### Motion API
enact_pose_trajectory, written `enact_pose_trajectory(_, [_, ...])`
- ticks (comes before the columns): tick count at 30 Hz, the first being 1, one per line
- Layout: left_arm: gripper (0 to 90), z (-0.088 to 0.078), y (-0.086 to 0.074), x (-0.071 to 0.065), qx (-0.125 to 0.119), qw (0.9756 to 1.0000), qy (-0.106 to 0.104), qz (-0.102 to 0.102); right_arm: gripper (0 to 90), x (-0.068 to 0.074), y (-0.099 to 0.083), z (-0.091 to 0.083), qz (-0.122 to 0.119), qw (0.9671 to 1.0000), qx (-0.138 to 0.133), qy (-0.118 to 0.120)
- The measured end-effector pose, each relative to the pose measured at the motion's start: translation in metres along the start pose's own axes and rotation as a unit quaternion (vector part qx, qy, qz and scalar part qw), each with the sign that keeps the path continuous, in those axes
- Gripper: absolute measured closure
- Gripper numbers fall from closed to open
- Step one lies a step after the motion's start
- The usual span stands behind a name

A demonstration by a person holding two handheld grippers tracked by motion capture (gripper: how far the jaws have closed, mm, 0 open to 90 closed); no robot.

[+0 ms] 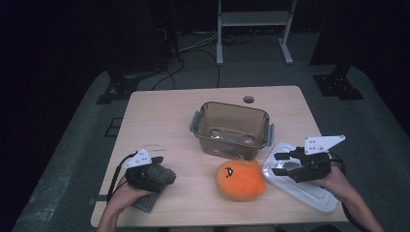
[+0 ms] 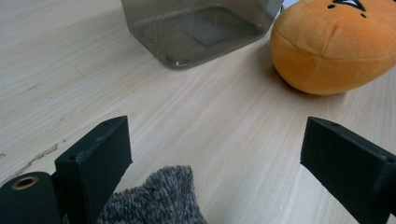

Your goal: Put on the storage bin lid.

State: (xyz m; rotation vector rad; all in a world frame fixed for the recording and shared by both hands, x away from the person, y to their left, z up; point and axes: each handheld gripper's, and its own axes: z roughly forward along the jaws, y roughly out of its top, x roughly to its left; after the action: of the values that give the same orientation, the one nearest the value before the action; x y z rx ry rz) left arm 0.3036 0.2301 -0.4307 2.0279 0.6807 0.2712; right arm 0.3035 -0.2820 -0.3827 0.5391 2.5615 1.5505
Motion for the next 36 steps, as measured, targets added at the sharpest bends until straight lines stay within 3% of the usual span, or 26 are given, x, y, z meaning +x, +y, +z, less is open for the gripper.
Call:
enact_pose_trajectory(7, [8.0,0.0,0.0,0.0,0.001,1.0,0.0,-0.001,41.4,0.007,0.011,0.013,-0.015,0.9997,0.004,0.021])
enact_pose_trajectory(24, [8.0,-0.001,0.0,0.0,-0.002,1.0,-0.001,0.0,40.3,0.011,0.03,0.065,-0.042,0.9963,0.039,0.064])
enact_pose_trajectory(27, [8.0,-0.001,-0.001,0.0,-0.002,1.0,0.0,0.0,48.3,0.009,0.033,0.079,-0.051,0.9953,0.054,0.063])
enact_pose_trajectory(36, [8.0,-0.003,-0.001,0.001,-0.002,1.0,-0.002,0.0,55.3,0.003,0.036,0.094,-0.046,0.9949,0.06,0.066])
